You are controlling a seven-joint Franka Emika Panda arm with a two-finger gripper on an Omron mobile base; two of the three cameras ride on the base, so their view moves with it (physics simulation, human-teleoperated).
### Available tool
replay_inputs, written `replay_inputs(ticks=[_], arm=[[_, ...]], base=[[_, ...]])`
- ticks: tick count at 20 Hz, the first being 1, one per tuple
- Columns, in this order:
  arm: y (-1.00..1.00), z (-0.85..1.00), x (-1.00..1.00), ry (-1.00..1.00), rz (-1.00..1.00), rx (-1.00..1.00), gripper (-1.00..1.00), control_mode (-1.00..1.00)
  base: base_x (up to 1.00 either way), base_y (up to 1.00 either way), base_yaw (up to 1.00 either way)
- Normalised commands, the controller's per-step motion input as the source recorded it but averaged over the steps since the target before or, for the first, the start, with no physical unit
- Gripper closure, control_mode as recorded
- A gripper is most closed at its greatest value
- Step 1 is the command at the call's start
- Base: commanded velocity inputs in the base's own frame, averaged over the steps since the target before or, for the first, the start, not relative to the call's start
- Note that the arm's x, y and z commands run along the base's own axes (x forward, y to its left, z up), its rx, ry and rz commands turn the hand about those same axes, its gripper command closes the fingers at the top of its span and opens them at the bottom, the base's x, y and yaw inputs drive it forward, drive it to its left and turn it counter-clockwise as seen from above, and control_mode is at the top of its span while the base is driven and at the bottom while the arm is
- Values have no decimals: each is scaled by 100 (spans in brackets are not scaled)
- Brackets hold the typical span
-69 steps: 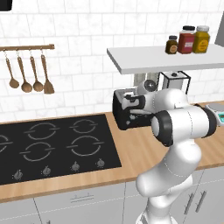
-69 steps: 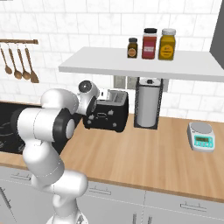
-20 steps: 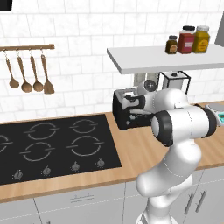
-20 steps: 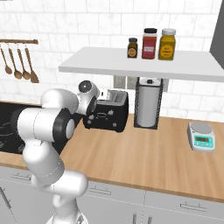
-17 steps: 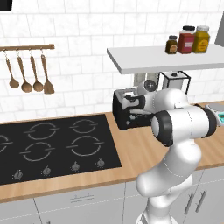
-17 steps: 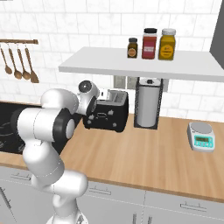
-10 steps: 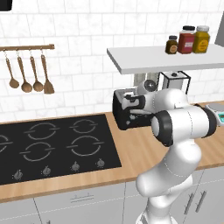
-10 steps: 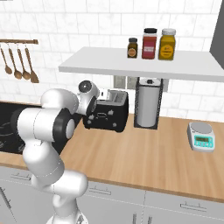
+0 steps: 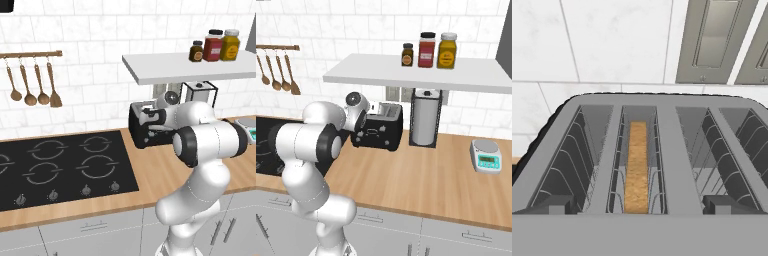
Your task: Start the toaster. Once the lever pops up, take the bread to the plate on the dining counter.
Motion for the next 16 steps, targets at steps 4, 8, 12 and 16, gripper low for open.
replay_inputs(ticks=[4,8,12,16], arm=[[0,0,0,0,0,0,-100,-100],[0,0,0,0,0,0,-100,-100],[0,0,0,0,0,0,-100,-100],[0,0,0,0,0,0,-100,-100]], base=[[0,0,0],[0,0,0],[0,0,0],[0,0,0]])
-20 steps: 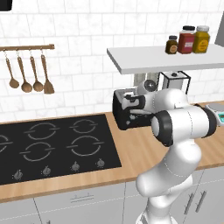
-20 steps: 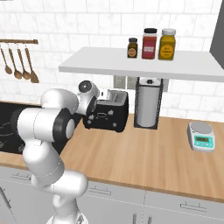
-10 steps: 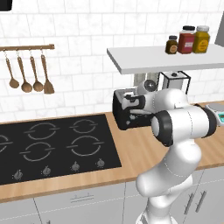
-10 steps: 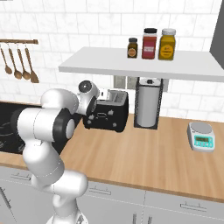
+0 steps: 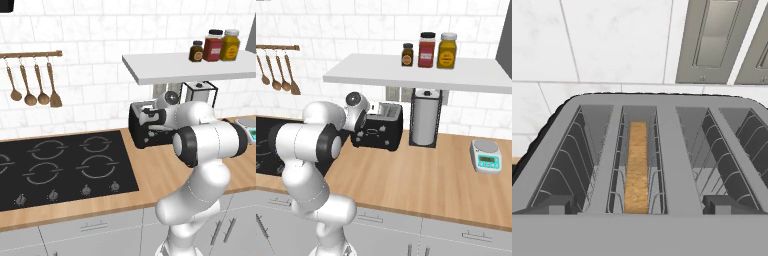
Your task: Start the toaster. Once the lever pops up, take the bread to the plate on the dining counter.
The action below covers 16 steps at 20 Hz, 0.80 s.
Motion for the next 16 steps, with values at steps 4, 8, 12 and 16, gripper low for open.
replay_inputs(ticks=[4,8,12,16], arm=[[0,0,0,0,0,0,-100,-100],[0,0,0,0,0,0,-100,-100],[0,0,0,0,0,0,-100,-100],[0,0,0,0,0,0,-100,-100]], base=[[0,0,0],[0,0,0],[0,0,0],[0,0,0]])
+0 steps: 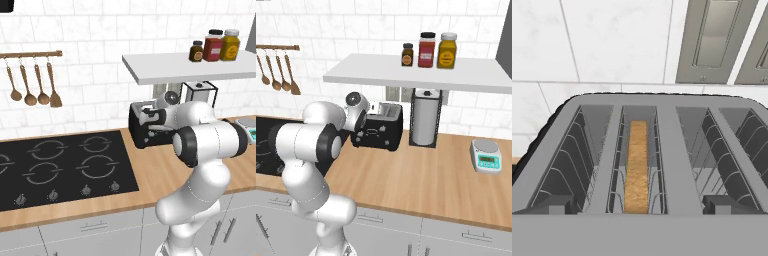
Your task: Start the toaster. Once the lever pops up, take the bread to the plate on the dining counter.
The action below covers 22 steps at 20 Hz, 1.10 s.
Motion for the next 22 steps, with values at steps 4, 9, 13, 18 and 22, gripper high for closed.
replay_inputs(ticks=[4,9,13,18,22], arm=[[0,0,0,0,0,0,-100,-100],[0,0,0,0,0,0,-100,-100],[0,0,0,0,0,0,-100,-100],[0,0,0,0,0,0,-100,-100],[0,0,0,0,0,0,-100,-100]], base=[[0,0,0],[0,0,0],[0,0,0],[0,0,0],[0,0,0]])
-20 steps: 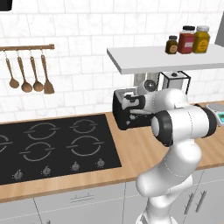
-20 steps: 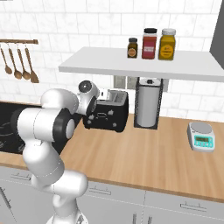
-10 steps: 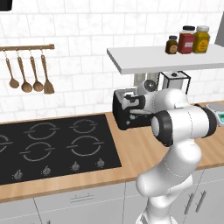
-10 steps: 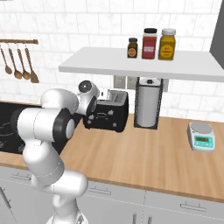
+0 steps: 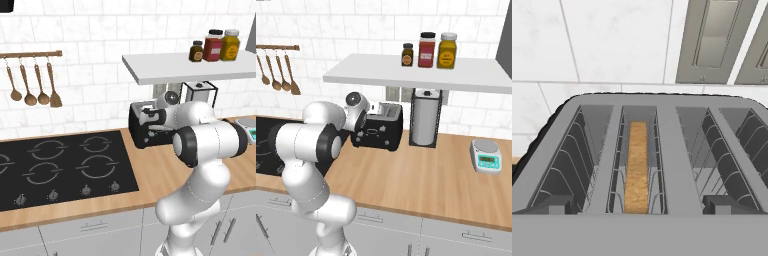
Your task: Start the toaster. Once the lever pops up, take the bread to the plate on the dining counter.
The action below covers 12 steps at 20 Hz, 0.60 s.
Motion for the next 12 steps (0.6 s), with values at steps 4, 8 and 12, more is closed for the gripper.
replay_inputs(ticks=[4,8,12], arm=[[0,0,0,0,0,0,-100,-100],[0,0,0,0,0,0,-100,-100],[0,0,0,0,0,0,-100,-100]], base=[[0,0,0],[0,0,0],[0,0,0]])
